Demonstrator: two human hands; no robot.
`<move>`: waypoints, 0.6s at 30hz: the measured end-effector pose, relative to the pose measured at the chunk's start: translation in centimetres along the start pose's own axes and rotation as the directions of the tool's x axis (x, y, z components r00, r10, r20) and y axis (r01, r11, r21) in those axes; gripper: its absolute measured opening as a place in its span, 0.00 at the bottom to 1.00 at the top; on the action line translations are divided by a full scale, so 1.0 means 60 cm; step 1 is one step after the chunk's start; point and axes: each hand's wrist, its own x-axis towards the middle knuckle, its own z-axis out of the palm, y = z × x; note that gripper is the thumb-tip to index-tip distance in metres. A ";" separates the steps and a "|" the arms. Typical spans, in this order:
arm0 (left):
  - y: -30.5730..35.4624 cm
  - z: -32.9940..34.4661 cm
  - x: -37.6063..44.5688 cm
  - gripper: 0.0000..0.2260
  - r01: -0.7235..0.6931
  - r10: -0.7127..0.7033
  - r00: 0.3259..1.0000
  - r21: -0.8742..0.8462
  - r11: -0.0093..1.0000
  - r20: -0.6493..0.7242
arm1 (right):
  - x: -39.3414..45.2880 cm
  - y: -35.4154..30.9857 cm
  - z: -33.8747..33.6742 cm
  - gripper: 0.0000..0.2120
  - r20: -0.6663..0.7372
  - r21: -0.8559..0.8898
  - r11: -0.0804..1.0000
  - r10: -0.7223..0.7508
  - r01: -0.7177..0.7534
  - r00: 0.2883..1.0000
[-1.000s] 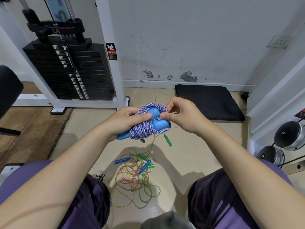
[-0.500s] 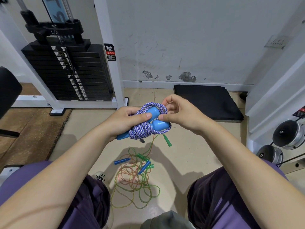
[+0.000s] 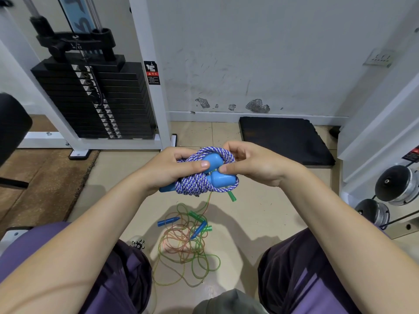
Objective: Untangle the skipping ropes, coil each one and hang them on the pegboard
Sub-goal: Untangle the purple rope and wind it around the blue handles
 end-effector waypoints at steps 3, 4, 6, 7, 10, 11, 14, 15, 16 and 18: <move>-0.001 -0.001 0.001 0.09 0.001 -0.001 1.000 0.029 1.000 0.008 | -0.003 -0.006 0.001 0.13 0.034 -0.008 1.000 -0.020 0.020 0.999; -0.001 -0.001 0.001 0.11 0.003 -0.003 1.000 0.029 1.000 0.007 | -0.004 -0.006 0.000 0.14 0.029 -0.010 1.000 -0.026 0.026 0.999; 0.000 -0.003 0.001 0.13 0.005 -0.005 1.000 0.018 1.000 0.009 | -0.003 -0.007 0.001 0.13 0.009 0.013 0.999 -0.037 0.037 0.999; 0.001 -0.004 0.001 0.11 0.005 -0.005 1.000 0.003 1.000 0.015 | -0.002 -0.006 0.001 0.13 -0.007 0.039 0.998 -0.043 0.043 0.999; 0.002 -0.008 0.003 0.08 0.005 -0.004 1.000 -0.048 0.999 0.015 | 0.000 -0.004 0.000 0.11 -0.047 0.173 0.983 -0.058 0.066 0.997; 0.002 -0.009 0.004 0.09 0.005 -0.005 1.000 -0.050 0.999 0.002 | 0.001 -0.004 -0.001 0.12 -0.052 0.226 0.971 -0.066 0.076 0.996; -0.002 -0.009 0.009 0.13 0.014 -0.016 0.999 -0.063 0.998 -0.029 | 0.002 -0.005 -0.002 0.12 -0.054 0.348 0.933 -0.073 0.087 0.996; -0.004 -0.009 0.010 0.12 0.019 -0.021 0.999 -0.065 0.998 -0.031 | 0.001 -0.005 -0.002 0.12 -0.053 0.364 0.928 -0.068 0.083 0.996; -0.005 -0.009 0.012 0.11 0.020 -0.022 0.999 -0.064 0.998 -0.030 | 0.001 -0.005 -0.001 0.12 -0.053 0.369 0.926 -0.063 0.078 0.997; -0.008 -0.010 0.013 0.10 0.015 -0.016 0.999 -0.055 0.998 -0.031 | 0.002 -0.003 -0.001 0.12 -0.060 0.358 0.932 -0.048 0.067 0.997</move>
